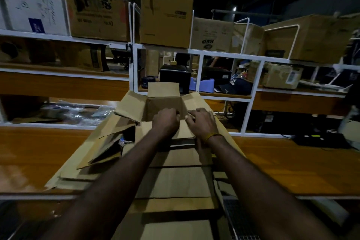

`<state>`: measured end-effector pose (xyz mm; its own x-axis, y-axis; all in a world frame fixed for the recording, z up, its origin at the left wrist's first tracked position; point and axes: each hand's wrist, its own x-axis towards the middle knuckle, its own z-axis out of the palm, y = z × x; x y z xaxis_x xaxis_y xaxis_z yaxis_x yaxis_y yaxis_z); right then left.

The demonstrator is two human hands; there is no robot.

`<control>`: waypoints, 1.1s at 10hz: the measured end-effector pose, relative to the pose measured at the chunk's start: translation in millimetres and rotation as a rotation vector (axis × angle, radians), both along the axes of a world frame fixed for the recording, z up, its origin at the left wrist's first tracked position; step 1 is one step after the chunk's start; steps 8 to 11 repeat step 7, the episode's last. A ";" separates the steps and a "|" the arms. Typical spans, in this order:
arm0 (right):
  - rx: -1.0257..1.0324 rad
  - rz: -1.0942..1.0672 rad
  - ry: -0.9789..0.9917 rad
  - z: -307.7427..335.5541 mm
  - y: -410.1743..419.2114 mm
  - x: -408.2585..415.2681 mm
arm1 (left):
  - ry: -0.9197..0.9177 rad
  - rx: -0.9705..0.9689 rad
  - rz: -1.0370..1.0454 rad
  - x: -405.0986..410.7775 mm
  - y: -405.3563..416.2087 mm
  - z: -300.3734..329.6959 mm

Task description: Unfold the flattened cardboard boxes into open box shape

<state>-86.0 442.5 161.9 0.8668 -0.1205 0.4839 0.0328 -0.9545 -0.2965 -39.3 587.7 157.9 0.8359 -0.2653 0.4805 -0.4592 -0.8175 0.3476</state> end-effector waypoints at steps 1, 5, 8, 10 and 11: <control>-0.018 0.019 0.034 -0.5 -2.3 -11.6 | 0.017 0.029 0.001 -17.8 -6.9 1.1; -0.004 0.061 0.162 -9.6 -39.2 -113.9 | 0.058 0.194 0.115 -117.3 -46.5 -5.9; 0.001 0.079 0.153 -21.6 -73.1 -173.8 | 0.069 0.181 0.127 -176.1 -70.9 -21.8; 0.001 0.079 0.153 -21.6 -73.1 -173.8 | 0.069 0.181 0.127 -176.1 -70.9 -21.8; 0.001 0.079 0.153 -21.6 -73.1 -173.8 | 0.069 0.181 0.127 -176.1 -70.9 -21.8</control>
